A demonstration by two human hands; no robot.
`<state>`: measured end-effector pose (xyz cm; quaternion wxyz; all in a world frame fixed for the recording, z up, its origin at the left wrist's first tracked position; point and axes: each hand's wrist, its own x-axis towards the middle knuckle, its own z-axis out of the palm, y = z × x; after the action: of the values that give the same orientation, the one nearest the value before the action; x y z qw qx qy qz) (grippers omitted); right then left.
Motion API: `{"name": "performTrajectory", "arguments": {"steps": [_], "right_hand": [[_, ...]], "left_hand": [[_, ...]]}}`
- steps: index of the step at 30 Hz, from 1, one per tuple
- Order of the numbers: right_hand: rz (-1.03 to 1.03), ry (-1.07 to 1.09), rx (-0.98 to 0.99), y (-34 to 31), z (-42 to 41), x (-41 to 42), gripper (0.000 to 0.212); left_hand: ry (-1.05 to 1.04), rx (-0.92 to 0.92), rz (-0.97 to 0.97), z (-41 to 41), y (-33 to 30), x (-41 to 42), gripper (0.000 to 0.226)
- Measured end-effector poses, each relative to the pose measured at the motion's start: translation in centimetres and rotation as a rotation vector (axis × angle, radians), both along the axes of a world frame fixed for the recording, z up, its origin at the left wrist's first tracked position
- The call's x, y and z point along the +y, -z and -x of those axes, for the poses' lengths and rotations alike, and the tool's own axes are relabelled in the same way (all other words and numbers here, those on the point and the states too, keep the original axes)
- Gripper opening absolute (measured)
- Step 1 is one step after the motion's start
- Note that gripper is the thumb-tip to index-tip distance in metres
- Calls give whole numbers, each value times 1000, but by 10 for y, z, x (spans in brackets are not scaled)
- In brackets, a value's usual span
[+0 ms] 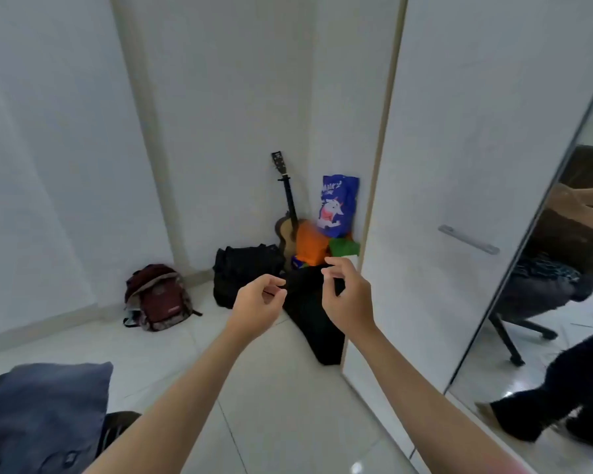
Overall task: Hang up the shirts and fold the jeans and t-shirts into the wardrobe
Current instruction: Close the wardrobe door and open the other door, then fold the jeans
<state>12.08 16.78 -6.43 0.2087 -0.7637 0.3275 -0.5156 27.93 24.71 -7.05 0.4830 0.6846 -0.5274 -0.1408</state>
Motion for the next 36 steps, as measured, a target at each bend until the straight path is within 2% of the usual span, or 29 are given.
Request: {"name": "performTrajectory", "arguments": {"steps": [10,15,20,24,29,36], "right_hand": [[-146,-589,166,33,-224,-25,30],[-116,-908,349,61,-316,-20,29],[-101,-1145,476,98,-384,17,26],[-98,-1354,579,126,-424,65,25],[-24,-1570,741,156,-471,130,24],[222,-1784,1131,200,-550,204,28]], "left_hand": [[-562,112,-100,-168,45,41,9],[-821,251,-154,-211,80,65,11],[-1040,345,-269,-227,123,127,16],[-1239,486,-314,-229,152,180,11],[-1454,707,-271,-237,197,232,9],[-1608,1159,-70,-263,258,266,12]]}}
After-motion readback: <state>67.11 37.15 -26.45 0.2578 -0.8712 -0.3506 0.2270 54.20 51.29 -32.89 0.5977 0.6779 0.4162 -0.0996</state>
